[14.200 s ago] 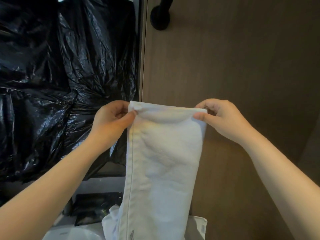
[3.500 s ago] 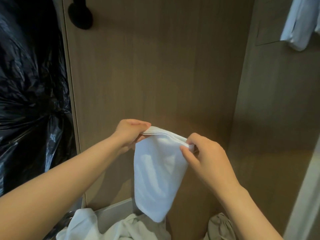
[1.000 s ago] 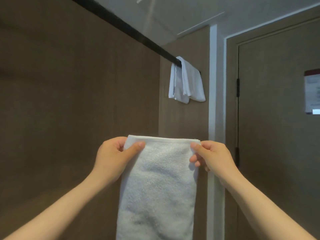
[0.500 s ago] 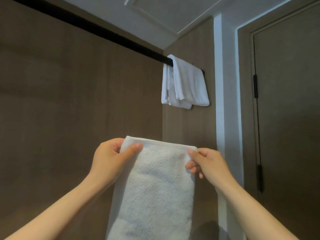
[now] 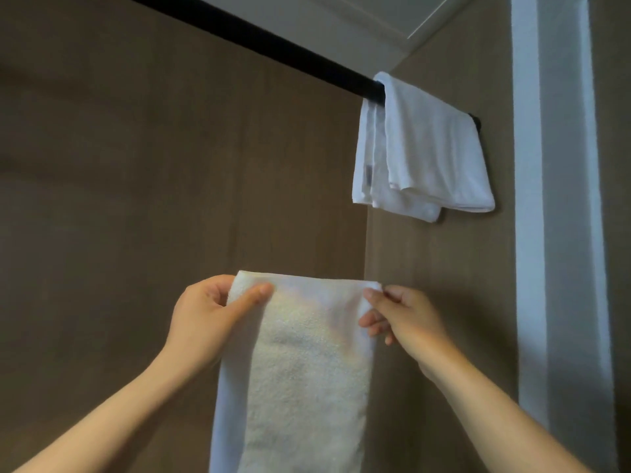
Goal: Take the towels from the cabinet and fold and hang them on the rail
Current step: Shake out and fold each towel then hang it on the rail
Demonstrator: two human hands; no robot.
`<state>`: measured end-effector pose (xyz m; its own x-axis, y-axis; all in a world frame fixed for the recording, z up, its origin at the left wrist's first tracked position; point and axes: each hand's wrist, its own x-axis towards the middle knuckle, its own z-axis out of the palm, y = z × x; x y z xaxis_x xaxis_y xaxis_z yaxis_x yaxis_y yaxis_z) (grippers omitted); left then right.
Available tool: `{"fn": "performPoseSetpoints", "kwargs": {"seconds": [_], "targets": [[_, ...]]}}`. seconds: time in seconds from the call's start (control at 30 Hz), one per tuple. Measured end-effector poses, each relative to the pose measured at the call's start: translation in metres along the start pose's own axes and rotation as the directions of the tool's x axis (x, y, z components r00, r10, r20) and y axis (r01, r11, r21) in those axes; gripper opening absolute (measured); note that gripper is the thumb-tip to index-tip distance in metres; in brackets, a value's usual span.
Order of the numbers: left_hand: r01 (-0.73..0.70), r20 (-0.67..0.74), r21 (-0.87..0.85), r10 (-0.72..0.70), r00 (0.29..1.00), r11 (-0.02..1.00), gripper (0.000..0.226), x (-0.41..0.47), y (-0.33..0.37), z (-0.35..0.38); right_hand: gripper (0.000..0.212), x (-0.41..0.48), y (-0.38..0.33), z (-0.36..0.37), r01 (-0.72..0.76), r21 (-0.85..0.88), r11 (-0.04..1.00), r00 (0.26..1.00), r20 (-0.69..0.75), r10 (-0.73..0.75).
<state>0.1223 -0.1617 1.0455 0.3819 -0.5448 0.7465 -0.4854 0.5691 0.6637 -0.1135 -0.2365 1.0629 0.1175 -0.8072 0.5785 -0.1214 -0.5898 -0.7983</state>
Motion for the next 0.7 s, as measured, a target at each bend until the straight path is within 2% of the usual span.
{"fn": "performPoseSetpoints", "kwargs": {"seconds": [0.23, 0.4, 0.57, 0.7], "targets": [[0.041, -0.126, 0.151, -0.022, 0.992, 0.988, 0.038, -0.008, 0.004, -0.001, 0.023, 0.043, 0.028, 0.014, 0.091, 0.111, 0.990, 0.978, 0.175, -0.110], [0.098, -0.252, 0.265, -0.029, 0.967, 0.959, 0.035, -0.028, 0.015, 0.000, 0.022, 0.058, 0.036, 0.025, 0.125, 0.154, 0.980, 0.922, 0.348, -0.172], [0.128, -0.361, 0.314, -0.006, 0.933, 0.941, 0.032, -0.036, 0.030, 0.006, 0.027, 0.067, 0.039, 0.031, 0.161, 0.259, 0.952, 0.896, 0.366, -0.251], [0.113, -0.364, 0.336, 0.018, 0.931, 0.935, 0.030, -0.034, 0.038, 0.008, 0.035, 0.073, 0.043, 0.027, 0.259, 0.216, 0.941, 0.888, 0.330, -0.320]]}}
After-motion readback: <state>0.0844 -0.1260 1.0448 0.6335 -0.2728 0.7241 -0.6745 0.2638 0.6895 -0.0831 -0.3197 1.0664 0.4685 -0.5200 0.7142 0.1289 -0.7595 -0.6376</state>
